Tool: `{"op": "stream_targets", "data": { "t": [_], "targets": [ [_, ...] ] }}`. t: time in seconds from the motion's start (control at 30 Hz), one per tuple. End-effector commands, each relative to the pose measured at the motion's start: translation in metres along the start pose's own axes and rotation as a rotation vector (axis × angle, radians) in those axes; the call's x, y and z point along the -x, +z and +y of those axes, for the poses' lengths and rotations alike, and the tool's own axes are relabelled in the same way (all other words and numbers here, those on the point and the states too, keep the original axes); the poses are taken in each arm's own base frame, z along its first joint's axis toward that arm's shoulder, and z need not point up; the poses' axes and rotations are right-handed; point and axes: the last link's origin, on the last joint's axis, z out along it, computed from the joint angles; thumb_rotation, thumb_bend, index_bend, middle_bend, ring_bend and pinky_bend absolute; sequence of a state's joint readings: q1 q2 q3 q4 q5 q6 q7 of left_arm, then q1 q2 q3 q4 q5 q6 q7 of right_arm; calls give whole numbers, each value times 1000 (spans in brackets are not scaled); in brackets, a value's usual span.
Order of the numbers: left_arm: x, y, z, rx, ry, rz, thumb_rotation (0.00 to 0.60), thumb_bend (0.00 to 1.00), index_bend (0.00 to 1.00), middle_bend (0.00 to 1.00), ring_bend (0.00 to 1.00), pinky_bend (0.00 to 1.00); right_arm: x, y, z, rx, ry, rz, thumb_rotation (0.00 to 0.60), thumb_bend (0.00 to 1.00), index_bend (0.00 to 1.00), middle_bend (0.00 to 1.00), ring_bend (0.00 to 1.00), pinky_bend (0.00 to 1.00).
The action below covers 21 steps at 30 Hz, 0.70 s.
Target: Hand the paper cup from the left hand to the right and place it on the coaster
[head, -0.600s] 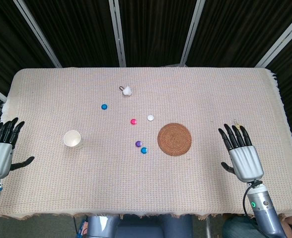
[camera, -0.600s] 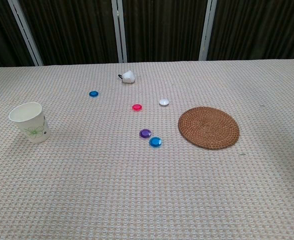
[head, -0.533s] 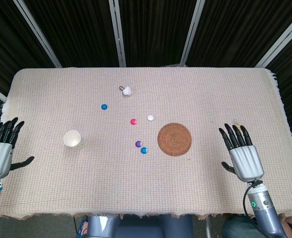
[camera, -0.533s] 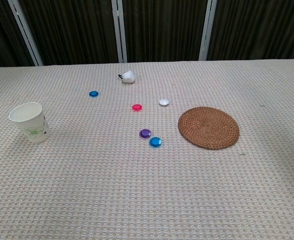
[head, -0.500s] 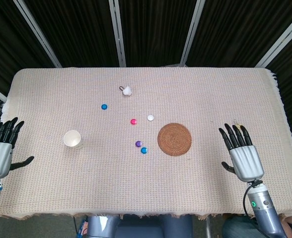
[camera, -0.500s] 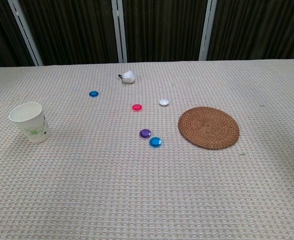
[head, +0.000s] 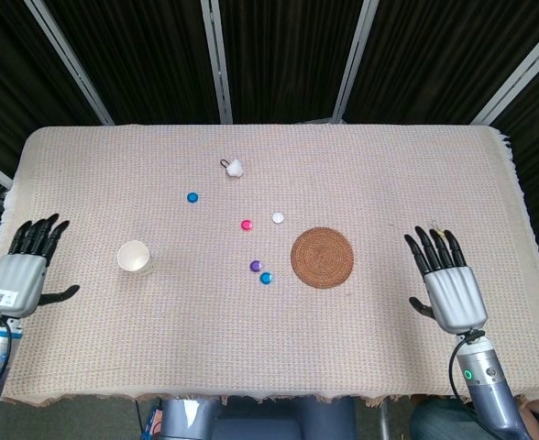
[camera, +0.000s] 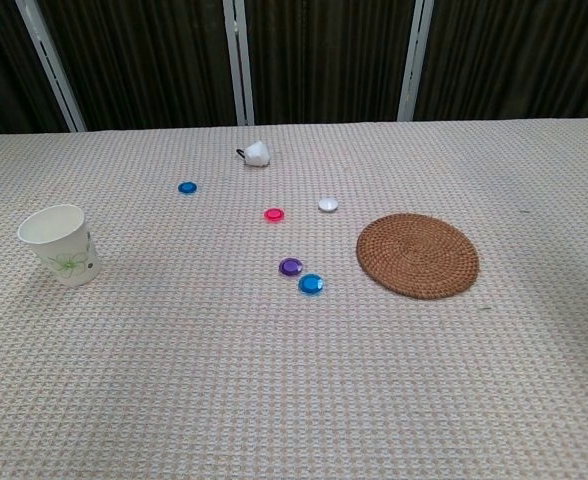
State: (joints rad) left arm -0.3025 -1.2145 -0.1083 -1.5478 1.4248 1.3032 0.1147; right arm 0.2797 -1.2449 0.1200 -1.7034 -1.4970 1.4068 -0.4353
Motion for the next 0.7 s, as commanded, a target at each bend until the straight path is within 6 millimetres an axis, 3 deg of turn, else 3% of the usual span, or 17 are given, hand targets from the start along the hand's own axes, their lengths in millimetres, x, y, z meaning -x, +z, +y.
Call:
{"op": "stream_targets", "data": {
  "t": [0.03,0.23,0.43,0.53,0.7],
  "targets": [
    [17,41,21,78,54,-71,600,0,0,0,0,54,3,3,2,13,-12,-9,600,0,0,0,0,0],
    [40,75,34,107,131,-179,600,0,11,0,0,151,8,7,8,46,-36,-21,600,0,0,0,0,0],
    [52,87,39,120,133,-272,600,0,57,19,45,210,10,8,18,89,-55,-28,600,0,0,0,0,0],
    [53,91,40,124,136,-298,600,1,97,76,91,249,10,8,21,102,-59,-26,600,0,0,0,0,0],
    [55,101,42,123,134,-301,600,25,348,321,267,379,9,9,25,118,-63,-22,600,0,0,0,0,0]
  ]
}}
